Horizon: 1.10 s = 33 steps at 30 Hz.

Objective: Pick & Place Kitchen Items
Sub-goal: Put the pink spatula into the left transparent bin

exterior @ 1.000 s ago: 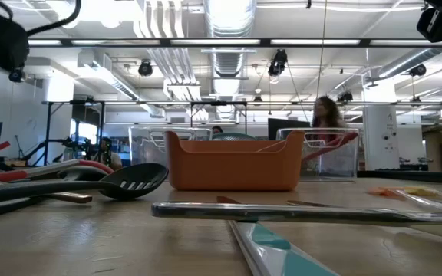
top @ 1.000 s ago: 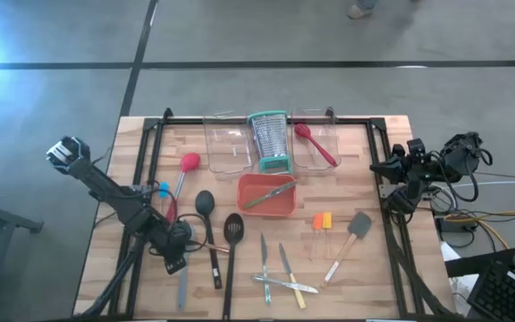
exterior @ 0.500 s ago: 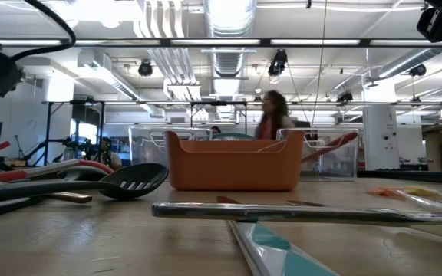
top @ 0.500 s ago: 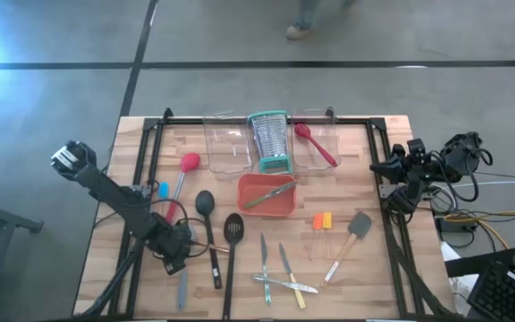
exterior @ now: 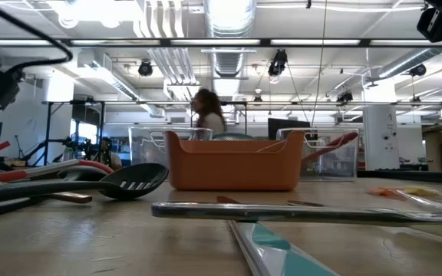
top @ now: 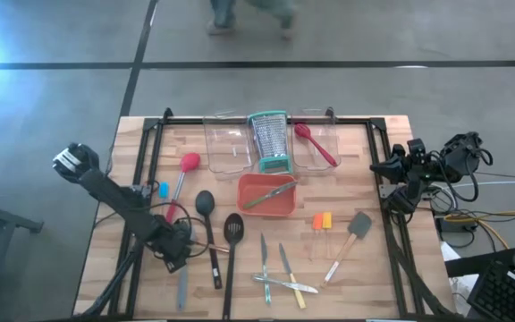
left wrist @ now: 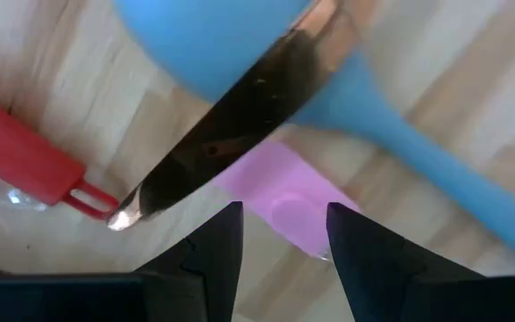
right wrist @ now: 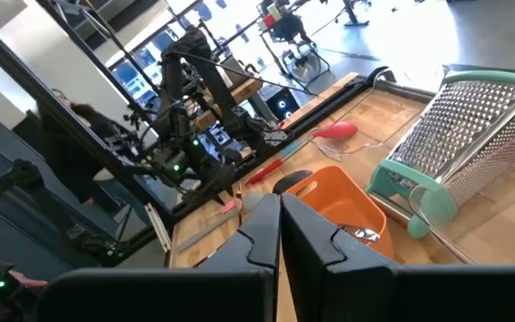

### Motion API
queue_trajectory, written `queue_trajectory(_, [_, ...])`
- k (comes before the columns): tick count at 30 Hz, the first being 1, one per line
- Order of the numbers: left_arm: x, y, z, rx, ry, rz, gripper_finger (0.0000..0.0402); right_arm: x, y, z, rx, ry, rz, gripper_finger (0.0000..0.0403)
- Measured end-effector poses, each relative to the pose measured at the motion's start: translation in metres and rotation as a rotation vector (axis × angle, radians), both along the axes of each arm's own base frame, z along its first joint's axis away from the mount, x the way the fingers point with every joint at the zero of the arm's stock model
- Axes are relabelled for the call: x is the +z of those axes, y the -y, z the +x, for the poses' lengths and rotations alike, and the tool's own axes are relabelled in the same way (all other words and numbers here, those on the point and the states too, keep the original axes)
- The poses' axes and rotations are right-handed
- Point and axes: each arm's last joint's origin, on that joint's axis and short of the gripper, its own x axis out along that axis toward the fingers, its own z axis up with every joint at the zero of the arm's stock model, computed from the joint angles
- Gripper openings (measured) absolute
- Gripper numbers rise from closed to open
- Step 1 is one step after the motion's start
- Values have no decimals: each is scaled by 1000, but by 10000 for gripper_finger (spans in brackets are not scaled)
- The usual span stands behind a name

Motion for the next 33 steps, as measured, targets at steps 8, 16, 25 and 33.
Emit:
queue_trajectory(8, [-17, 4, 1, 28, 7, -110, 168, 0, 0, 0, 0, 0, 0, 9])
queue_trajectory(16, [-19, 5, 3, 40, 16, -97, 168, 0, 0, 0, 0, 0, 0, 9])
queue_trajectory(25, [-36, 6, 5, 39, -40, -25, 167, 0, 0, 0, 0, 0, 0, 9])
queue_trajectory(33, [-47, 6, 4, 61, -110, 31, 91, 0, 0, 0, 0, 0, 0, 9])
